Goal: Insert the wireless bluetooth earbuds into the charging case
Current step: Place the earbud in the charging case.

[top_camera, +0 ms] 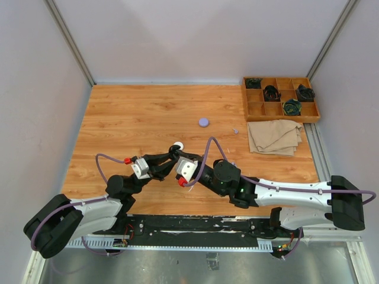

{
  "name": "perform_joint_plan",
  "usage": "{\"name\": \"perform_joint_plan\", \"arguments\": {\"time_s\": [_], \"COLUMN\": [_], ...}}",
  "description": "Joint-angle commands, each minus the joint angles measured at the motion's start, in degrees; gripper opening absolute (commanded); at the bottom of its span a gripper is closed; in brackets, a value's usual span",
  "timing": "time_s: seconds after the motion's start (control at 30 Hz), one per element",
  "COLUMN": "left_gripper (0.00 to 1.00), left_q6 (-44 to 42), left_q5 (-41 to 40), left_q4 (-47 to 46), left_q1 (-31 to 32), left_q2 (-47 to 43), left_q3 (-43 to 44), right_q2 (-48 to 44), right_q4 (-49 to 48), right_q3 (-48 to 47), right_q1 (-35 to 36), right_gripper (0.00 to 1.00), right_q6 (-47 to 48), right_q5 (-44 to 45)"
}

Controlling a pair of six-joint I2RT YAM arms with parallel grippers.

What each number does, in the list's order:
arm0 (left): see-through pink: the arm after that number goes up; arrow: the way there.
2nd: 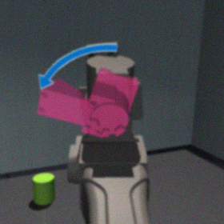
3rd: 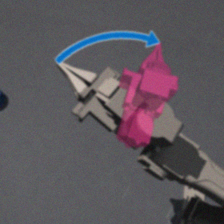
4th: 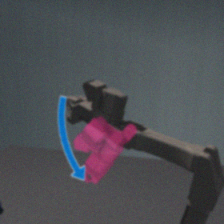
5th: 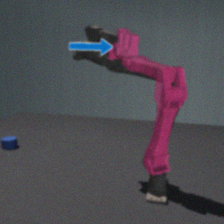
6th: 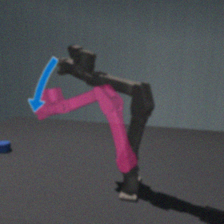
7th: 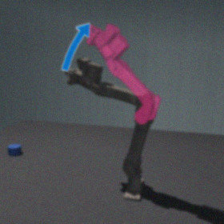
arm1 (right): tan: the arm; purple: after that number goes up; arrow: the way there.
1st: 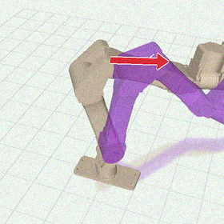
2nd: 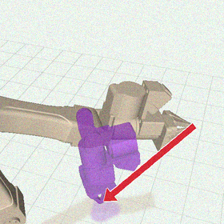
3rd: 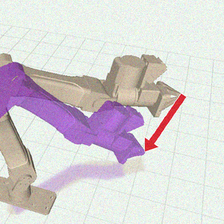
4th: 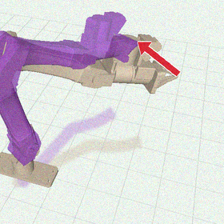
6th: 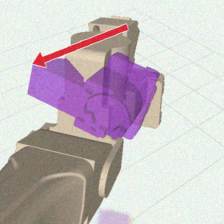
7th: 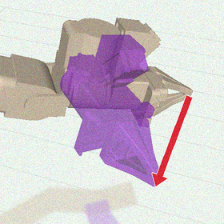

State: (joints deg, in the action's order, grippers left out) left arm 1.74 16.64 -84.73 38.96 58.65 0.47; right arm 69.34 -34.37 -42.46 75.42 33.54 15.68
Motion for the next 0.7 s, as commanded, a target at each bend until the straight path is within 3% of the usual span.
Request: {"name": "perform_joint_plan", "arguments": {"time_s": [0.0,0.67], "left_gripper": [0.00,0.00], "left_q6": [-0.6,0.1], "left_q5": [-1.1,-2.2], "left_q4": [-4.7,-3.2], "left_q1": [-0.2,-0.2], "left_q2": [-1.0,-0.3], "left_q3": [-5.3,-4.6], "right_q2": [1.2,4.2], "right_q4": [-0.1,-1.6], "right_q3": [1.1,-1.1], "right_q1": [1.4,1.5], "right_gripper": [0.20,0.26], "right_q6": [-3.9,-8.0], "right_q5": [1.9,6.6]}}
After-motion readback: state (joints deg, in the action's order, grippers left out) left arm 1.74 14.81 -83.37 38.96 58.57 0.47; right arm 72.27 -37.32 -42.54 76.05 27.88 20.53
